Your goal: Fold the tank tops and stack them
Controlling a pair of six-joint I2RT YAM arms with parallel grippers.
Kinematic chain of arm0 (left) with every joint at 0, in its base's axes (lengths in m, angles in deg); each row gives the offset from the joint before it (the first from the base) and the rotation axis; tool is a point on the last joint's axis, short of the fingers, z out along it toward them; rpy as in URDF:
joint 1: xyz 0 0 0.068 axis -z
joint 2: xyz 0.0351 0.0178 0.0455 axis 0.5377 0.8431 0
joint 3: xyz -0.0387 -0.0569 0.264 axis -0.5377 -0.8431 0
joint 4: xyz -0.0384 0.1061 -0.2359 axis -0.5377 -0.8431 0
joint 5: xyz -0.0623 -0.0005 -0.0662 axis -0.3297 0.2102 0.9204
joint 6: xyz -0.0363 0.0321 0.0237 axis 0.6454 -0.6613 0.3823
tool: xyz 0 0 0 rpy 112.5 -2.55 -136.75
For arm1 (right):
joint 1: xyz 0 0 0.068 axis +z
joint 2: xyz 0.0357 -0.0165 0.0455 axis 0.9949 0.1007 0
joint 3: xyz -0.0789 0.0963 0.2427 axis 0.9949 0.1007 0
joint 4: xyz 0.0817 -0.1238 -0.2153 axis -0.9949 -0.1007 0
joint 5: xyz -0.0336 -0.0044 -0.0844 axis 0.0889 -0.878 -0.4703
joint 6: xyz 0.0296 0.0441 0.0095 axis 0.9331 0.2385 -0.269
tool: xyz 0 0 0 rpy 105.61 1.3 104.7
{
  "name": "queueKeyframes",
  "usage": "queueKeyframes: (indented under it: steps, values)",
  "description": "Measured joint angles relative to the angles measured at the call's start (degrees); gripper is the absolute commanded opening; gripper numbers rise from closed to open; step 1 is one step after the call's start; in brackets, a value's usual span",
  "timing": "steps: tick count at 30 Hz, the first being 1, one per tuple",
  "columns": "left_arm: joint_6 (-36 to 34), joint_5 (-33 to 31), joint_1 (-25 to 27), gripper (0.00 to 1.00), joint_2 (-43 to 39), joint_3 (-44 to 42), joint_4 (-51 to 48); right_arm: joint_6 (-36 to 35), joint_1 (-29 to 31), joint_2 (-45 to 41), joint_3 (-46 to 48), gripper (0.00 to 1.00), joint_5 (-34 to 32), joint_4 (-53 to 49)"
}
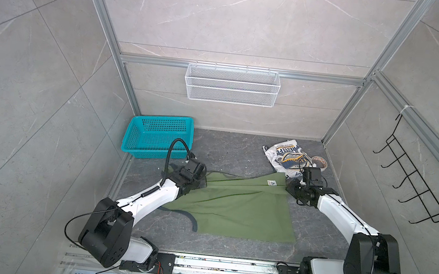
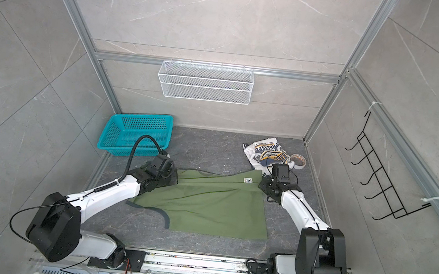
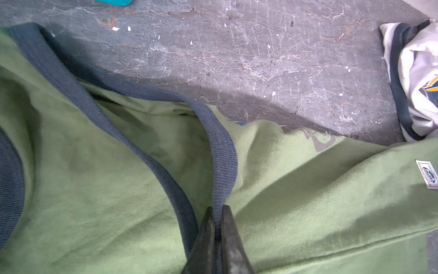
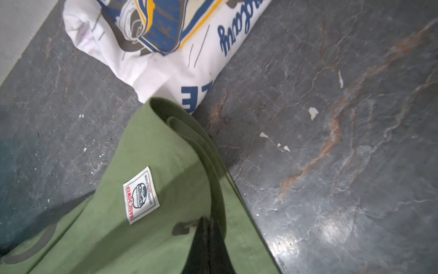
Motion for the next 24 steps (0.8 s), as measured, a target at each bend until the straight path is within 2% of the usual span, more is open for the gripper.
queueKeyframes:
  steps: [5,6,7,12,15,20,24]
  values:
    - [1.27,2.71,0.0,0.06,2.12,-4.42,1.16,0.24,0.0,0.17,3.61,0.07,-0.09,0.2]
    - [1.49,3.56,0.0,0.09,3.52,-4.94,1.18,0.31,0.0,0.9,4.35,0.09,-0.09,0.17]
    - [1.62,4.11,0.0,0.17,4.79,-5.14,1.16,0.46,0.0,1.57,4.7,0.12,-0.07,0.13]
    - [2.16,6.58,0.0,0.53,8.57,-5.07,1.25,1.55,-0.22,3.96,4.94,0.48,-0.74,-0.07]
    - [1.44,6.03,0.0,0.68,6.91,-4.35,-0.44,1.36,-0.31,3.28,4.24,0.62,-2.19,-1.16]
    - [-0.92,3.15,-0.04,0.72,5.05,2.49,-5.29,1.09,0.11,-0.83,1.49,0.66,-4.15,-2.62]
    - [-2.56,2.6,-0.07,0.73,6.67,9.35,-5.49,1.07,1.51,0.42,-2.6,0.66,-3.96,-2.58]
